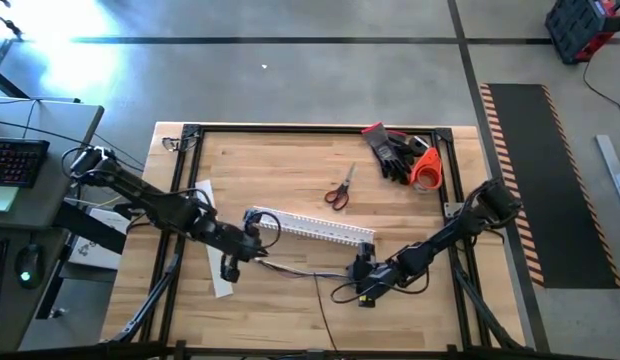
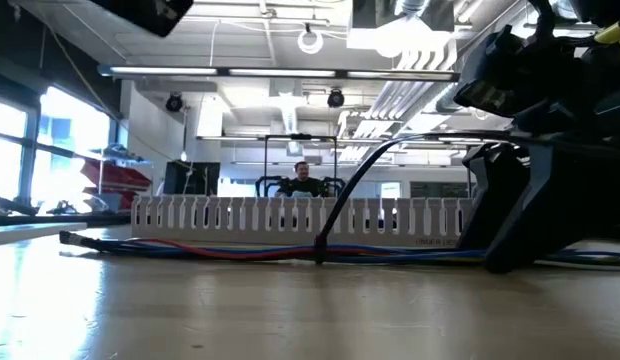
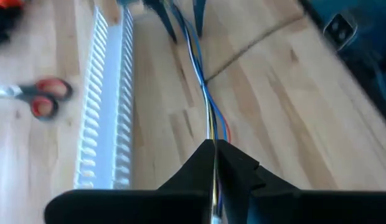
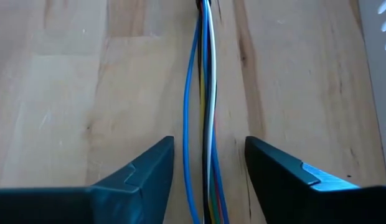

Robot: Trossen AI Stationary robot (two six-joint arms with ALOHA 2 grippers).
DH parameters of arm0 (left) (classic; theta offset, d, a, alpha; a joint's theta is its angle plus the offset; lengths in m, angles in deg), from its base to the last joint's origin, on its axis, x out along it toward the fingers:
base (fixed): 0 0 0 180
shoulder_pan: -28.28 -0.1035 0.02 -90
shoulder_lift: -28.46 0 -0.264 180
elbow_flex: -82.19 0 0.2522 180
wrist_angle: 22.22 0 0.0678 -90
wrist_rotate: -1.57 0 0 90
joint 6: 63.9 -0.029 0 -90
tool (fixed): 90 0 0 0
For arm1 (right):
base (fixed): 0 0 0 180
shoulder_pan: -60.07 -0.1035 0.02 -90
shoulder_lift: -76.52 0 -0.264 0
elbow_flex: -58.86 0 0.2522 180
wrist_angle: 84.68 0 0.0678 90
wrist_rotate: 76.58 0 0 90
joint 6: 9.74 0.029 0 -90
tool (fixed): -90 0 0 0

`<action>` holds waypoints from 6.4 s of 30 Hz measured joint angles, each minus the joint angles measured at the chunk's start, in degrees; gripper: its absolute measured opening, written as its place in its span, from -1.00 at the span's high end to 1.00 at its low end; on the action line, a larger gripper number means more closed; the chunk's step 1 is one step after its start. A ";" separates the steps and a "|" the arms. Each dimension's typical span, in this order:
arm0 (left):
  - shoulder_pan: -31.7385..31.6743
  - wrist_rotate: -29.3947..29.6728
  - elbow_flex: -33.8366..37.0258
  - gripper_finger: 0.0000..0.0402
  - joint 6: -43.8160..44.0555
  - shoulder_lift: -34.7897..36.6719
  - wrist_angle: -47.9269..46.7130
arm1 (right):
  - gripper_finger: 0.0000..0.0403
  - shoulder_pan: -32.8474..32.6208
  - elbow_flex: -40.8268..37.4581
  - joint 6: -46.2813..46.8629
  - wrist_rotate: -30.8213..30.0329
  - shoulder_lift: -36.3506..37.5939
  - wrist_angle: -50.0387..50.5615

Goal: Ziptie cables
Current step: Put the zip tied cables into the white cable duct

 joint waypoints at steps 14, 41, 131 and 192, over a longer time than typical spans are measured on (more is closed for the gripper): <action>-2.42 -8.26 13.75 0.37 3.70 -16.46 6.91 | 0.15 0.02 -0.10 -0.04 -0.26 -0.08 -0.50; -0.82 -1.67 2.31 0.99 -0.57 0.70 1.94 | 0.12 0.02 -0.13 -1.69 -1.17 -0.13 -0.78; -8.98 13.28 15.10 0.41 6.97 4.22 4.23 | 0.09 0.78 4.61 22.78 -10.04 18.98 52.15; -8.63 14.15 14.04 0.41 4.13 4.22 6.83 | 0.77 7.15 0.81 12.93 7.40 18.74 55.47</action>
